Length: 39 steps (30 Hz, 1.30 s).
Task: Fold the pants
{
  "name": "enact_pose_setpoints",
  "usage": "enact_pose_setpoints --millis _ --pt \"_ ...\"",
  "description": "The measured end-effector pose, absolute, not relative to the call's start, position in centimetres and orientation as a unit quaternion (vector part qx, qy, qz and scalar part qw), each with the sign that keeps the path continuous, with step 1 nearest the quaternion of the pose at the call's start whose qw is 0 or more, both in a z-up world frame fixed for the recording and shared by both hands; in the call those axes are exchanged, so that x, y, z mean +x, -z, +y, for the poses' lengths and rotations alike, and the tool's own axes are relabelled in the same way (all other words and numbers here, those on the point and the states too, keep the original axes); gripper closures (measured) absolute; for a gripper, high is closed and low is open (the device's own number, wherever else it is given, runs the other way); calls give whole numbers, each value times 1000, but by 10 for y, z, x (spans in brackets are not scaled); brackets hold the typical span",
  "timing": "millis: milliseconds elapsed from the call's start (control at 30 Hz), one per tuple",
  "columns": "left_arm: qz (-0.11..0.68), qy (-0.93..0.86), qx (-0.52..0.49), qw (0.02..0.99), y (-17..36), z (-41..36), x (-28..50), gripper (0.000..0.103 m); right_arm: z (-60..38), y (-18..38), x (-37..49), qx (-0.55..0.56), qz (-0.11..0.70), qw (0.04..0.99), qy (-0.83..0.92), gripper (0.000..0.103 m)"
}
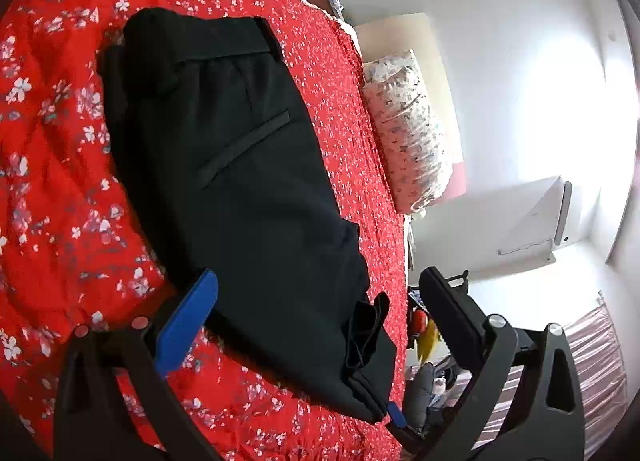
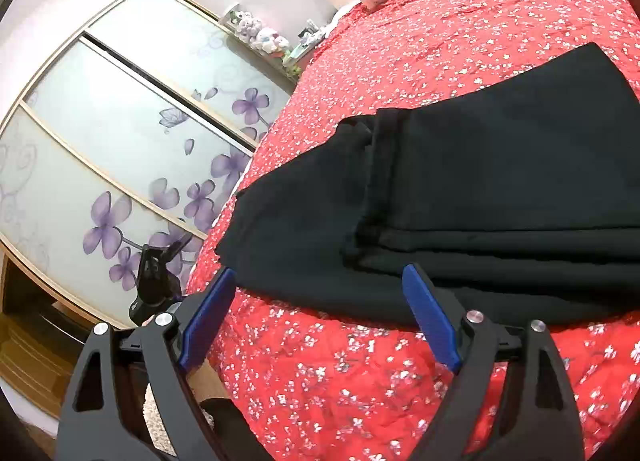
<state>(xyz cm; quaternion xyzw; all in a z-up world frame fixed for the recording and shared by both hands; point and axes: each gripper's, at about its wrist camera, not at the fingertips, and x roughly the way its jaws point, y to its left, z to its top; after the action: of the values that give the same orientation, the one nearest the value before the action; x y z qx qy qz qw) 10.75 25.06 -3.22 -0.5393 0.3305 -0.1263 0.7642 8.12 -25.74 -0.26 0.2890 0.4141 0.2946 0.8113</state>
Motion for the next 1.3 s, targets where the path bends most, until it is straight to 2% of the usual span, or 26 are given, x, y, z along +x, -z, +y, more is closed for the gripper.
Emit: enact_pose_setpoints --millis 333,667,833,933,1033,1300 --pt "375 109 -543 743 42 242 105 2 -228 9 82 225 441 811 -312 15" --pt "365 102 -557 739 46 247 112 2 -222 14 79 222 454 803 -316 13" --pt "330 129 -498 791 19 234 115 2 -222 13 77 219 453 803 -318 13" --pt "337 115 -464 811 15 225 118 2 -223 14 76 221 455 802 -318 13" --pt "345 99 -497 790 30 233 122 2 -222 13 75 220 453 803 -319 13" --pt "299 108 -549 773 37 248 123 3 -220 12 75 218 456 800 -323 13"
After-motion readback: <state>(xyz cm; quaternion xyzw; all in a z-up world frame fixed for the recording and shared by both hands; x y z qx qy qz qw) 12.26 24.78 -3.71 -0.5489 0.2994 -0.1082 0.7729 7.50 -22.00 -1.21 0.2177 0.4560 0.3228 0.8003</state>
